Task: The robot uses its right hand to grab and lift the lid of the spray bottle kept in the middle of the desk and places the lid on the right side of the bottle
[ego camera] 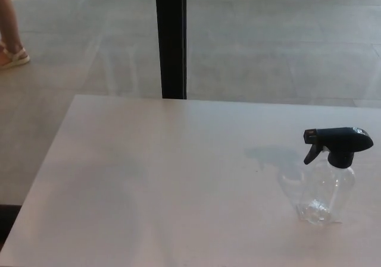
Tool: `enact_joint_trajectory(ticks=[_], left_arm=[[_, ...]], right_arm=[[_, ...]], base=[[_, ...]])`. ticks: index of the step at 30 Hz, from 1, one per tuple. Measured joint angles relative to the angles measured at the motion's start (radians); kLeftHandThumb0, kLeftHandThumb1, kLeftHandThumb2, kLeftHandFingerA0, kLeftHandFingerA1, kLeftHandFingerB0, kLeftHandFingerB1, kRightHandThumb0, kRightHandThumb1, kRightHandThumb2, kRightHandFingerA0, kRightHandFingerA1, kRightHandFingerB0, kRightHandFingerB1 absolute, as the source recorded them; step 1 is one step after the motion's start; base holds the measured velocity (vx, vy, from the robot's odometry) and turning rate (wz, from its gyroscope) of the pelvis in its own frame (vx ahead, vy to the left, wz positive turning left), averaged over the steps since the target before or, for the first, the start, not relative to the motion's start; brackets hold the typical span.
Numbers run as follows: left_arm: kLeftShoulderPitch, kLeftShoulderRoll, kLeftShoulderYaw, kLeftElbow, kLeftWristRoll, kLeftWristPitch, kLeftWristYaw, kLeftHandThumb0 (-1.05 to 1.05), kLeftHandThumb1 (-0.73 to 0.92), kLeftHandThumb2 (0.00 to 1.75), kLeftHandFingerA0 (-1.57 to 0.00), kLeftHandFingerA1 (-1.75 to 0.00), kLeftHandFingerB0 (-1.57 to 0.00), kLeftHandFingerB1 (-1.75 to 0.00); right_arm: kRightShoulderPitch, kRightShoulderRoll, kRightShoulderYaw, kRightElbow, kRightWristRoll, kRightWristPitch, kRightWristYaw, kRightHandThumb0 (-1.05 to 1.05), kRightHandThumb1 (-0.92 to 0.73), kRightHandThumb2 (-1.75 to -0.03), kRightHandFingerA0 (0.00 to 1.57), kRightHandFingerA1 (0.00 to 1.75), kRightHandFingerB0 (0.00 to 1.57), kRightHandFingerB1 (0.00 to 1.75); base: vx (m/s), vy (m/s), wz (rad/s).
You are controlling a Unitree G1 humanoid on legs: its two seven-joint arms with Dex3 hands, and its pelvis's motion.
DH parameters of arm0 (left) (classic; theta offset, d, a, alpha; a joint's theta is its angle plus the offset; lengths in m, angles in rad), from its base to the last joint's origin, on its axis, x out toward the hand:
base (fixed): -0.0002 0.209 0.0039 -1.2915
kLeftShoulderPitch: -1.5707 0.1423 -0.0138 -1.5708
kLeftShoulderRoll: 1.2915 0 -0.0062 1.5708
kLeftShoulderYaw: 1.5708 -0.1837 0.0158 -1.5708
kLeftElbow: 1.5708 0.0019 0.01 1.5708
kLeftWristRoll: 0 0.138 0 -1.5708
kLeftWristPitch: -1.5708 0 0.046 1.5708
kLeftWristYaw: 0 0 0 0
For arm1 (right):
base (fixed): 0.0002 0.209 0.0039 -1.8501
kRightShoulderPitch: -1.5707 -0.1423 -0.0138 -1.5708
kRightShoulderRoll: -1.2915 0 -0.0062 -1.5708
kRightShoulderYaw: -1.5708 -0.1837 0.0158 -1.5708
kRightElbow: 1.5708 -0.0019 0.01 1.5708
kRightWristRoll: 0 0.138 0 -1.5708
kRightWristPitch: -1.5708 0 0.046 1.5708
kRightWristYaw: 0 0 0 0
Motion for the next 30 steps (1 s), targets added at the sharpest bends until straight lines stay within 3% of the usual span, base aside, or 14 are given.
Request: enact_joint_trajectory(ticks=[3,4,5,13,14,19,20,21,22,23,24,26,29,30], left_arm=[[-0.014,0.01,0.036,0.029,-0.021,-0.004,-0.036,-0.85,0.82,0.65,-0.58,-0.52,-0.42,-0.41],[-0.015,0.012,0.042,0.034,-0.025,-0.005,-0.041,-0.87,0.81,0.65,-0.58,-0.52,-0.43,-0.4],[-0.019,0.015,0.051,0.043,-0.031,-0.006,-0.051,-0.85,0.83,0.65,-0.58,-0.5,-0.42,-0.4],[-0.028,0.017,0.071,0.064,-0.055,-0.017,-0.092,-0.84,0.82,0.65,-0.6,-0.52,-0.43,-0.41],[-0.028,0.017,0.073,0.065,-0.056,-0.018,-0.095,-0.85,0.83,0.65,-0.58,-0.52,-0.42,-0.41],[-0.027,0.017,0.073,0.066,-0.058,-0.022,-0.105,-0.85,0.83,0.65,-0.58,-0.52,-0.43,-0.41],[-0.027,0.017,0.073,0.066,-0.058,-0.022,-0.106,-0.84,0.83,0.65,-0.58,-0.51,-0.43,-0.41],[-0.027,0.017,0.073,0.066,-0.058,-0.022,-0.107,-0.83,0.83,0.65,-0.57,-0.5,-0.42,-0.4],[-0.027,0.017,0.073,0.066,-0.058,-0.022,-0.107,-0.81,0.65,1.06,-0.5,-0.6,-0.35,-0.52],[-0.027,0.017,0.073,0.067,-0.058,-0.022,-0.107,-0.85,0.82,0.65,-0.57,-0.52,-0.42,-0.41],[-0.027,0.017,0.073,0.067,-0.058,-0.022,-0.107,-0.85,0.82,0.65,-0.58,-0.51,-0.43,-0.41],[-0.027,0.017,0.073,0.068,-0.058,-0.022,-0.107,-0.84,0.83,0.65,-0.58,-0.52,-0.42,-0.41],[-0.028,0.017,0.073,0.069,-0.059,-0.022,-0.109,-0.83,0.82,0.65,-0.6,-0.53,-0.43,-0.42],[-0.028,0.017,0.073,0.069,-0.059,-0.022,-0.11,-0.84,0.82,0.65,-0.6,-0.53,-0.43,-0.42]], right_arm=[[-0.012,-0.028,-0.068,0.002,0.03,-0.037,0.007,-0.79,-0.57,-0.93,0.22,0.59,0.06,0.33],[-0.019,-0.039,-0.088,0.002,0.04,-0.038,0.007,-0.72,-0.7,-0.62,0.26,0.74,0.14,0.25],[-0.039,-0.06,-0.124,0.0,0.056,-0.04,0.007,-0.76,-0.57,-0.92,0.2,0.59,0.06,0.34],[-0.221,-0.246,-0.264,-0.171,0.144,0.001,0.017,-0.7,-0.77,-0.63,0.2,0.36,0.11,0.26],[-0.244,-0.264,-0.27,-0.211,0.15,0.011,0.018,-0.77,-0.63,-0.96,0.12,0.46,0.04,0.32],[-0.354,-0.299,-0.25,-0.388,0.169,0.042,0.028,-0.75,-0.79,-0.65,0.23,0.4,0.12,0.24],[-0.368,-0.299,-0.241,-0.413,0.17,0.045,0.029,-0.82,-0.62,-0.98,0.17,0.49,0.07,0.33],[-0.388,-0.299,-0.229,-0.449,0.171,0.049,0.032,-0.87,-0.78,-0.65,0.24,0.38,0.12,0.25],[-0.394,-0.299,-0.225,-0.459,0.171,0.05,0.032,-0.88,-0.79,-0.65,0.23,0.37,0.1,0.24],[-0.423,-0.299,-0.199,-0.515,0.172,0.059,0.037,-0.82,-0.6,-0.96,0.2,0.47,0.06,0.34],[-0.438,-0.299,-0.186,-0.546,0.173,0.064,0.04,-0.78,-0.7,-0.62,0.32,0.36,0.16,0.29],[-0.472,-0.3,-0.148,-0.611,0.174,0.078,0.051,-0.77,-0.68,-0.61,0.31,0.38,0.15,0.29],[-0.526,-0.3,-0.084,-0.699,0.175,0.105,0.068,-0.78,-0.56,-0.91,0.17,0.48,0.05,0.36],[-0.559,-0.302,-0.04,-0.735,0.171,0.117,0.079,-0.38,-0.37,-0.98,0.02,0.49,0.0,0.48]], base=[[0.0,0.0,0.0],[0.0,0.0,0.0],[0.0,0.0,0.0],[0.0,0.0,0.0],[0.0,0.0,0.0],[0.0,0.0,0.0],[0.0,0.0,0.0],[0.0,0.0,0.0],[0.0,0.0,0.0],[0.0,0.0,0.0],[0.0,0.0,0.0],[0.0,0.0,0.0],[0.0,0.0,0.0],[0.0,0.0,0.0]])
